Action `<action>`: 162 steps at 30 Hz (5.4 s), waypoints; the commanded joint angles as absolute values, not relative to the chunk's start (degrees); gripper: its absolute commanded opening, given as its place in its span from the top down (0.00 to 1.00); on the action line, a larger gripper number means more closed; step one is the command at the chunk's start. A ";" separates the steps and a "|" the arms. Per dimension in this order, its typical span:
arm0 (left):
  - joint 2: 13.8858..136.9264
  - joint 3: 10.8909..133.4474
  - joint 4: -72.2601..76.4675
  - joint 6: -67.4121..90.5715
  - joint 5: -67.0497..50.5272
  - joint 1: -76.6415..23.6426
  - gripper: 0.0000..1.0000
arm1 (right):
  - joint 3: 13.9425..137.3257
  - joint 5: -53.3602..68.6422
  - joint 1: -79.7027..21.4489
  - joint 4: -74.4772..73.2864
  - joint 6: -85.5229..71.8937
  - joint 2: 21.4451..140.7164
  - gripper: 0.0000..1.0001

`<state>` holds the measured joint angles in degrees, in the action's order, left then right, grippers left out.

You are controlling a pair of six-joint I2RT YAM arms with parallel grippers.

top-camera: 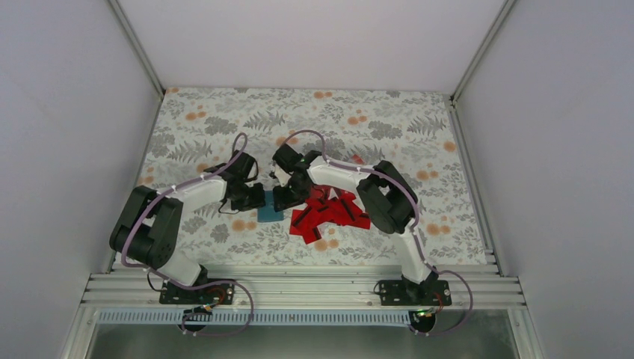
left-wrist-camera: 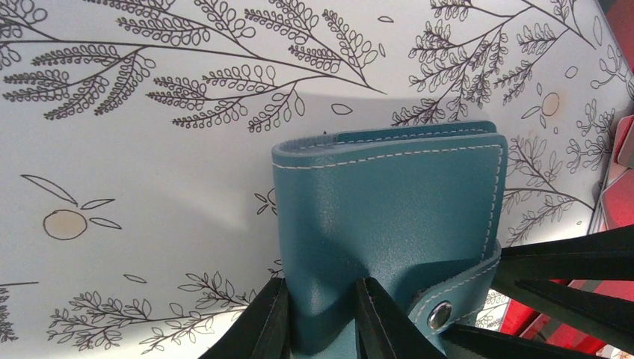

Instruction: Put the credit cards into the card holder

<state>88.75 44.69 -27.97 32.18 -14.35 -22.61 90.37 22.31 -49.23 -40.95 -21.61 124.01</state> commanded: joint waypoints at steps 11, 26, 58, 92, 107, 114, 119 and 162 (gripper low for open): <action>83.74 40.91 -27.88 31.07 -20.11 -23.52 0.57 | 92.55 19.81 -49.83 -34.54 -21.18 129.32 0.67; 78.96 37.20 -25.55 34.36 -19.92 -20.09 0.37 | 87.13 25.60 -49.76 -30.68 -18.03 127.40 0.69; 81.16 34.09 -20.06 39.35 -22.30 -13.45 0.45 | 87.74 27.58 -49.83 -31.03 -15.99 128.86 0.69; 89.00 34.21 -17.55 40.02 -19.33 -12.74 0.49 | 88.95 28.33 -49.81 -32.34 -14.88 130.28 0.70; 93.58 34.38 -18.98 36.83 -15.63 -13.11 0.49 | 93.45 31.31 -49.39 -34.39 -15.87 132.60 0.70; 92.47 33.93 -19.87 36.82 -14.75 -13.12 0.49 | 93.08 41.69 -46.53 -33.23 -15.83 131.74 0.66; 92.48 33.11 -19.44 37.21 -14.99 -13.10 0.49 | 93.22 45.95 -44.83 -34.40 -15.31 130.56 0.61; 70.04 61.36 -46.25 27.08 5.28 -12.84 0.00 | 85.56 28.57 -35.16 -30.76 -16.61 93.78 0.01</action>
<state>73.10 56.47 -41.12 32.53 -0.32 -13.13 89.73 31.24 -36.27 -35.24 -17.26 100.88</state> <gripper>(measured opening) 0.998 0.992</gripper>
